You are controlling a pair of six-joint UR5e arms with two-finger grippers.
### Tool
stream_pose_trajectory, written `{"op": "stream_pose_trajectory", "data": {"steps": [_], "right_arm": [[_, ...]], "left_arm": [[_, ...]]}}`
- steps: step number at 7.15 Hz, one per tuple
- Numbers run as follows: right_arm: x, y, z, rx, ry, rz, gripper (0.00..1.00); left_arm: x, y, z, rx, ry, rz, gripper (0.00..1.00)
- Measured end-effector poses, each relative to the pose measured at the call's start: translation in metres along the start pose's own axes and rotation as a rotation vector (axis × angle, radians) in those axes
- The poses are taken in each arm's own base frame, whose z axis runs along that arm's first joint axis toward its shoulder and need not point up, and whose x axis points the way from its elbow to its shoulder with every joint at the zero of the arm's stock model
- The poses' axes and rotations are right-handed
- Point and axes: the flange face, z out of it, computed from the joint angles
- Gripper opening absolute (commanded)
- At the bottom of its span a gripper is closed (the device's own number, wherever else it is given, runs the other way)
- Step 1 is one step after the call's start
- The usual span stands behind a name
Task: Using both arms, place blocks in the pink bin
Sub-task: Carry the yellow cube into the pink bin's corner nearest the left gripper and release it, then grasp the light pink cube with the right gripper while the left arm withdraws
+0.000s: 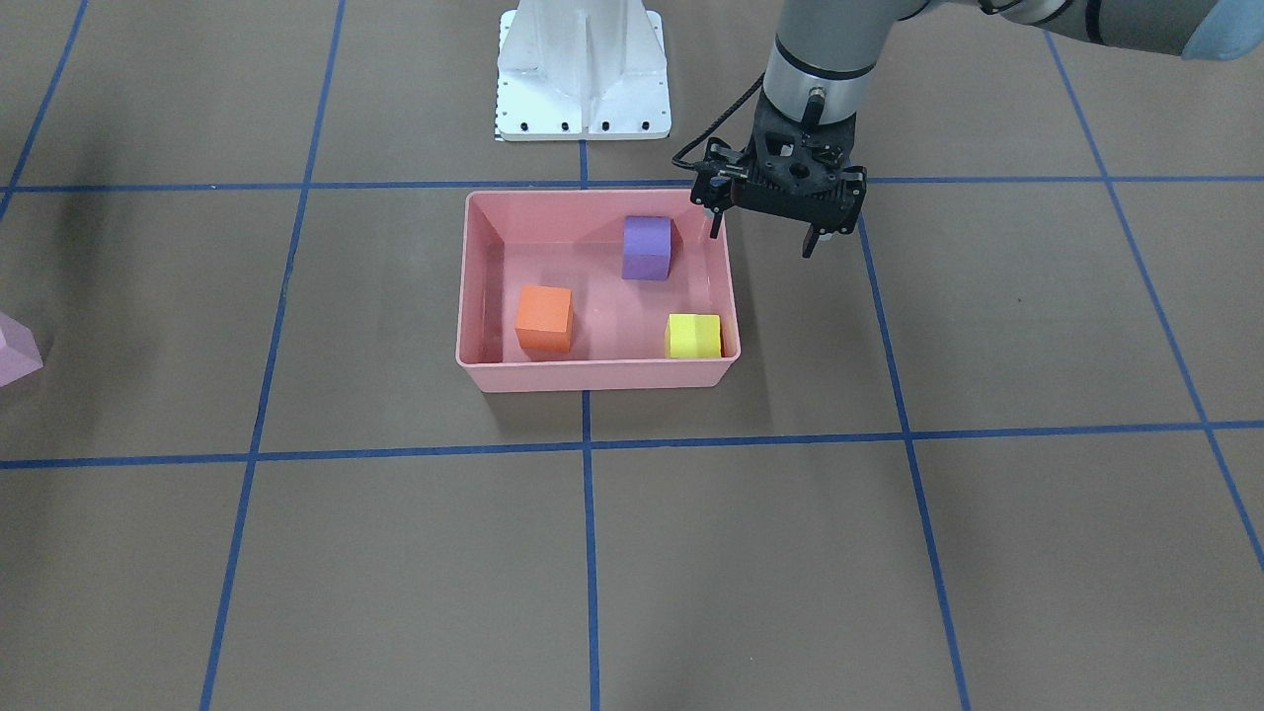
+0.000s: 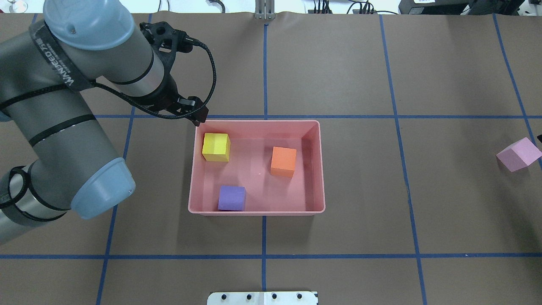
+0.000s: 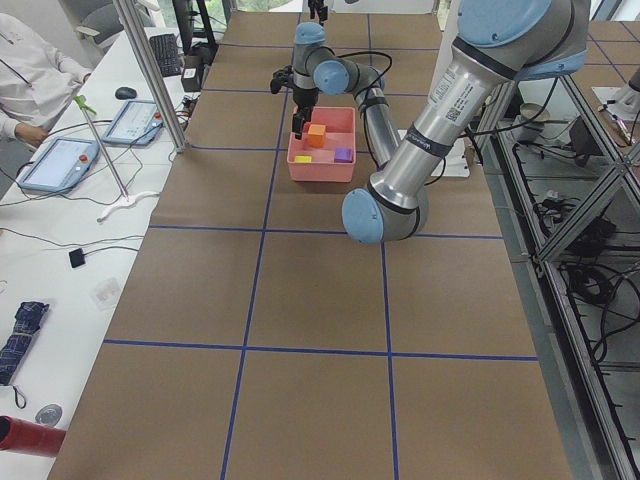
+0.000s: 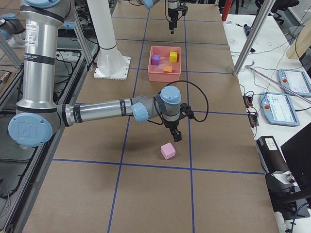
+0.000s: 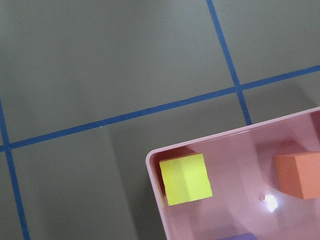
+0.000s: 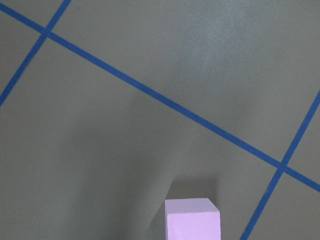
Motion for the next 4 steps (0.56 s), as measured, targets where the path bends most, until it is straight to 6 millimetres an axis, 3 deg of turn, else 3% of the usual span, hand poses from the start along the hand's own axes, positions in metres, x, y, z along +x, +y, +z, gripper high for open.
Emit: {"op": "stream_pose_trajectory", "data": {"steps": [2, 4], "right_arm": [[0.022, 0.018, 0.03, 0.035, 0.002, 0.007, 1.0], [0.023, 0.024, 0.057, 0.064, -0.011, 0.031, 1.0]], "left_arm": [[-0.003, 0.003, -0.003, 0.002, 0.0, 0.0, 1.0], [-0.004, 0.004, -0.004, 0.005, 0.001, -0.004, 1.0]]}}
